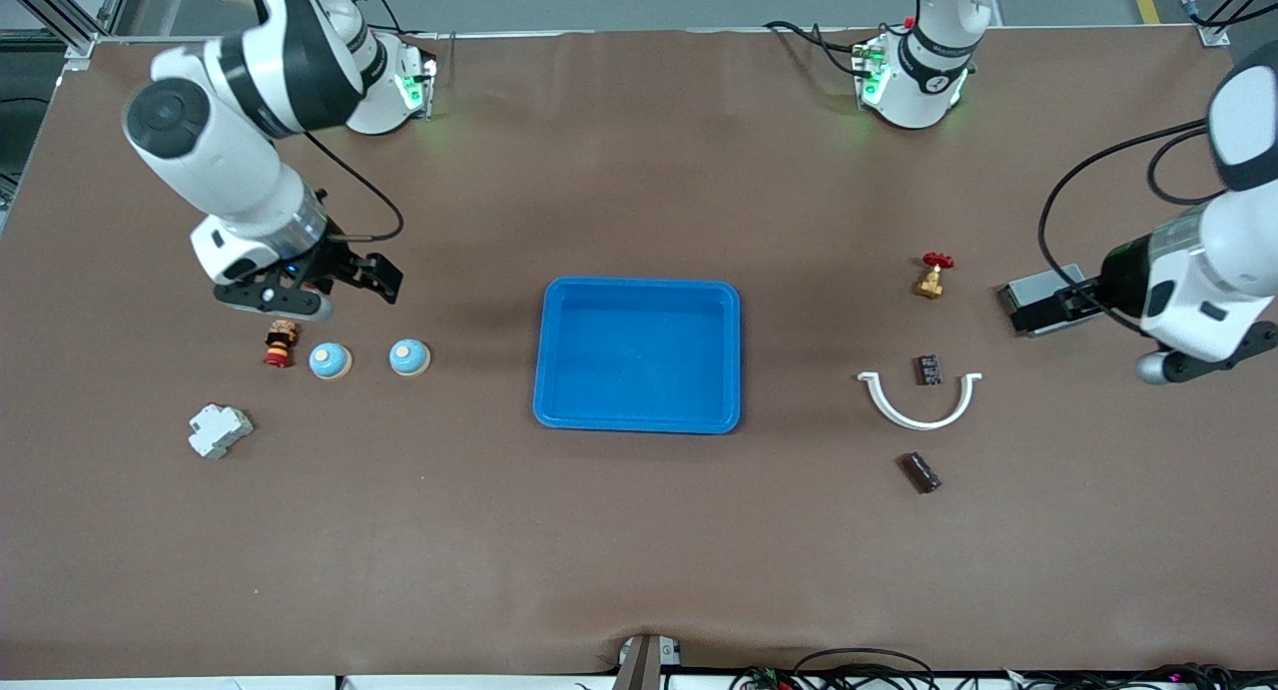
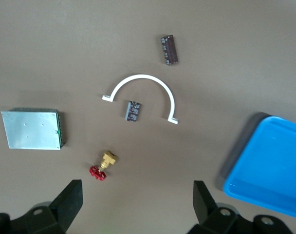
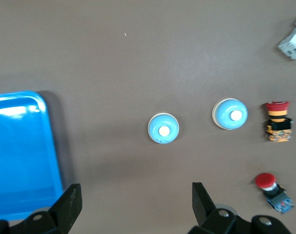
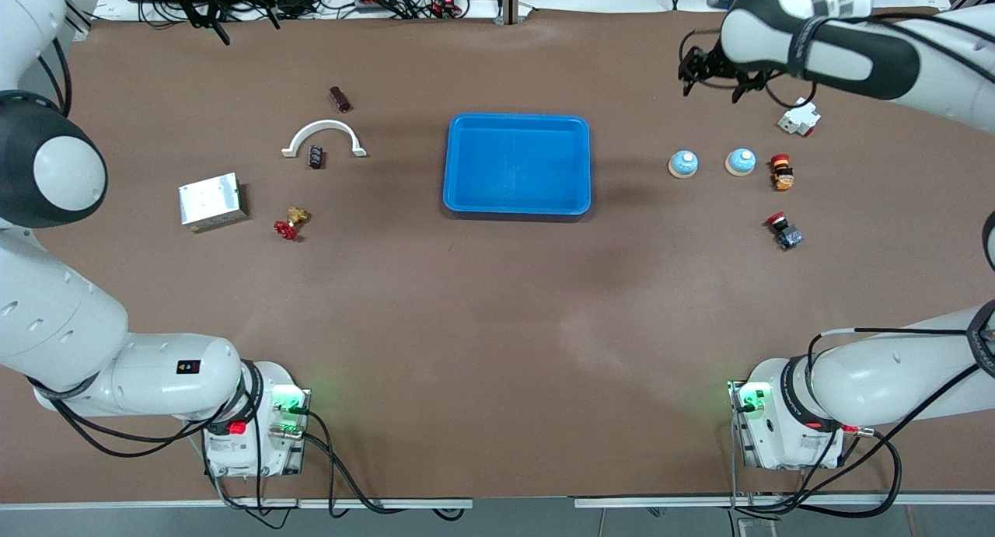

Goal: Place electrolytic capacitor and blue bell in tray
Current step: 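Grasp a blue bell with the right gripper while the left gripper lowers, then carry the bell over the tray with the right gripper, then release the bell in the tray while the left gripper grasps a capacitor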

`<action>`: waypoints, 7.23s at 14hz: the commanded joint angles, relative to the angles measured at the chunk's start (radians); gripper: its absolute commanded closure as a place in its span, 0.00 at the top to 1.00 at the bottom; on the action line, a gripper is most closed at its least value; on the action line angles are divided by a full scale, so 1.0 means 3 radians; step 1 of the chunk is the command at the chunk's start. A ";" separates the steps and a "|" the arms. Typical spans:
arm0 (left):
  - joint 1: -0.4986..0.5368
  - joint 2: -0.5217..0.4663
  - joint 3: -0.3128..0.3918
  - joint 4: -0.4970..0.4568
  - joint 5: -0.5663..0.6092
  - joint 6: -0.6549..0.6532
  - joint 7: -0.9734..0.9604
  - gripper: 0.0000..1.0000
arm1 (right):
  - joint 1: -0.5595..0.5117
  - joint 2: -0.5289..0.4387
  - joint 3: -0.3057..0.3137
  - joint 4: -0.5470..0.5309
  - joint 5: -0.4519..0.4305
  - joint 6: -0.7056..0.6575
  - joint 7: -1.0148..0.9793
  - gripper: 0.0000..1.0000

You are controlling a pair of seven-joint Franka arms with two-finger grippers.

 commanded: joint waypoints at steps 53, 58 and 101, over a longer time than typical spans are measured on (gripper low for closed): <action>-0.0182 0.0910 -0.0081 -0.0850 0.0380 0.1727 -0.0324 1.00 | -0.0040 0.1415 -0.0034 -0.0367 -0.0277 0.1983 0.0054 0.00; -0.0131 0.0669 -0.0086 -0.1147 0.0575 0.1808 -0.0267 1.00 | 0.0624 0.1241 -0.0029 0.0046 -0.0272 0.1070 0.0947 0.00; 0.0023 0.0925 -0.0091 -0.1710 0.0749 0.2673 -0.0160 0.76 | 0.1561 0.2079 -0.0075 0.1161 -0.0216 0.0931 0.2801 1.00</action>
